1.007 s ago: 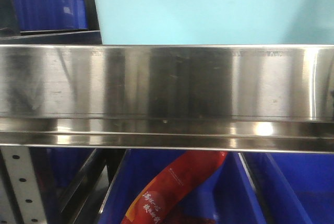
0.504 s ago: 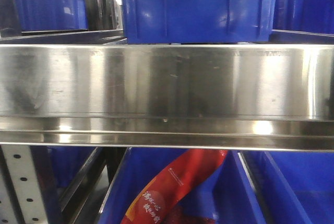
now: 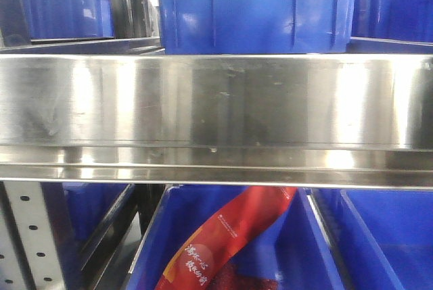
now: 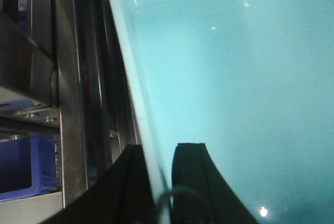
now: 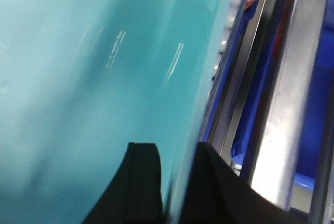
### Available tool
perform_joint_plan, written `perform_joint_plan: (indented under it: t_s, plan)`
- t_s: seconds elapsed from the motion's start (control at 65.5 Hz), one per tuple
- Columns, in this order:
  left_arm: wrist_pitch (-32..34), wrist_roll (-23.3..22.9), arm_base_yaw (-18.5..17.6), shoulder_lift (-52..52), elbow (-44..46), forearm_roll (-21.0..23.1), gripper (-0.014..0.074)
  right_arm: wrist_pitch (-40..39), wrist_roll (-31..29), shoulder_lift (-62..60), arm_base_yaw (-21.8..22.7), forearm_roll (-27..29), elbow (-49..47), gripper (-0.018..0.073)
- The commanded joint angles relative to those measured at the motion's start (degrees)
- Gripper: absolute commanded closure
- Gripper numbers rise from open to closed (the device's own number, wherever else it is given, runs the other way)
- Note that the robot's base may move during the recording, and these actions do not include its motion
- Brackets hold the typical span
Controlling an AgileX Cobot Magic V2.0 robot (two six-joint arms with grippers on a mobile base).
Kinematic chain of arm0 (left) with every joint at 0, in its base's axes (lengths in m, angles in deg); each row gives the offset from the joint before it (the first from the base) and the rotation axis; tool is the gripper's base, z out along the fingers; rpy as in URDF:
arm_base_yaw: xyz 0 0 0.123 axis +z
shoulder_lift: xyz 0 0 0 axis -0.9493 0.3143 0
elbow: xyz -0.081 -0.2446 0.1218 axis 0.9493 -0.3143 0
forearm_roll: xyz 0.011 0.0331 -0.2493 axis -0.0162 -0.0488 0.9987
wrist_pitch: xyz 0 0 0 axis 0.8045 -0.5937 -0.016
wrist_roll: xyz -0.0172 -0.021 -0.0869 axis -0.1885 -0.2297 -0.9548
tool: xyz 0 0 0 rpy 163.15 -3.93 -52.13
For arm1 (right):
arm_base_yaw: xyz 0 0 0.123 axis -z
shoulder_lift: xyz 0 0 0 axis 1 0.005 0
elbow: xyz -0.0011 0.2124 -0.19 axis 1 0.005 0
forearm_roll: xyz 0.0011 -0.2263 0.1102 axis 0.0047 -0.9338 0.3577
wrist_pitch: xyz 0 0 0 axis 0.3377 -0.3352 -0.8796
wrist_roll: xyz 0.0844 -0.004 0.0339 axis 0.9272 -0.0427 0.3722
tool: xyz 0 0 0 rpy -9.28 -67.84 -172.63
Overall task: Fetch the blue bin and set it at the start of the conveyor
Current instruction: 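Pull the gripped bin off the shelf toward the robot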
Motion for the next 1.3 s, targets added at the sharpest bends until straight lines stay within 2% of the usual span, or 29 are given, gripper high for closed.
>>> perform_joint_plan:
  t_s: [0.0, 0.458, 0.778, 1.282]
  plan:
    - [0.8, 1.0, 0.0, -1.0, -0.3, -2.6, 0.0708, -2.3, -1.6, -1.1, 0.3, -1.9, -0.1, 0.0711]
    - [0.8, 1.0, 0.0, -1.0, -0.3, -2.6, 0.0708, -3.8, -1.6, -1.1, 0.3, -1.9, -0.1, 0.0711]
    - [0.9, 1.0, 0.0, -1.0, -0.3, -2.6, 0.0708, -11.2, -1.6, -1.1, 0.3, -1.9, -0.1, 0.0711]
    - [19.5, 1.0, 0.0, -1.0, -0.3, -2.8, 0.0708, -23.7, -1.6, -1.1, 0.3, -1.9, -0.1, 0.0711]
